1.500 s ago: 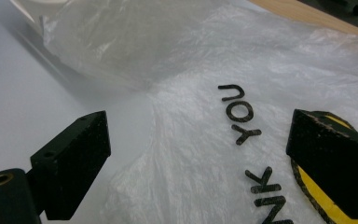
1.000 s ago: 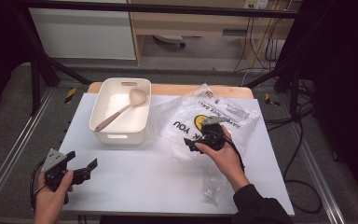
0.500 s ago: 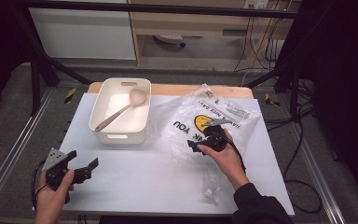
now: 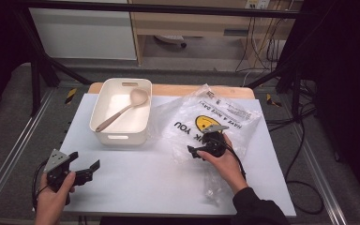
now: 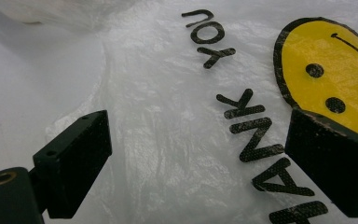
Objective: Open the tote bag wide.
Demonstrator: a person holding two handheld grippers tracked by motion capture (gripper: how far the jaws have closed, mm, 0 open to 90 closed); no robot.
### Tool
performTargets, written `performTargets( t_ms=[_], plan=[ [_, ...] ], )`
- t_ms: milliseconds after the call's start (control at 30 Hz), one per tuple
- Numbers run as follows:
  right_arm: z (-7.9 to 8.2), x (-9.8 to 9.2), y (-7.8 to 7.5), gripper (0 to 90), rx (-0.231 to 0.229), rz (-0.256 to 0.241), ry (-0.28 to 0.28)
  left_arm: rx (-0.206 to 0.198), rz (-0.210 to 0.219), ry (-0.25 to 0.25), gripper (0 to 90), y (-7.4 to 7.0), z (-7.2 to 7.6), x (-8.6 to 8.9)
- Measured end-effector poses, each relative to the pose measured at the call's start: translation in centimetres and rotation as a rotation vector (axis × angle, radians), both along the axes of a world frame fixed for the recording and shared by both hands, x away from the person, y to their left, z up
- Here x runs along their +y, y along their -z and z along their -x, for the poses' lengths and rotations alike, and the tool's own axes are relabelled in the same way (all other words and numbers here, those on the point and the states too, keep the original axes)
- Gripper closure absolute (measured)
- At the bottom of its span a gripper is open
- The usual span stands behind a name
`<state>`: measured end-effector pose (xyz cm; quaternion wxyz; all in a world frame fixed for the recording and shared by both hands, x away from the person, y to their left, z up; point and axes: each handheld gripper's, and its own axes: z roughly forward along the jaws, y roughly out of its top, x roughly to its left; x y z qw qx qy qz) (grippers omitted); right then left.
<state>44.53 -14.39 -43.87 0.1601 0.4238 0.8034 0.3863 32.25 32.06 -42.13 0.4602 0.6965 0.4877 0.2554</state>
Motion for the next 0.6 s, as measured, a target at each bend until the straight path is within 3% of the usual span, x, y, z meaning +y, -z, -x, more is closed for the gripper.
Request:
performTargets(
  t_ms=[367,600],
  plan=[
    [-0.9,1.3,1.2,6.5,0.009,0.037,-0.034,0.006,-0.005,0.008,6.1,0.1,0.0,-0.2],
    [-1.7,1.6,1.4,6.4,0.011,0.046,-0.020,0.004,-0.011,0.013,6.1,0.0,0.0,-0.3]
  ],
)
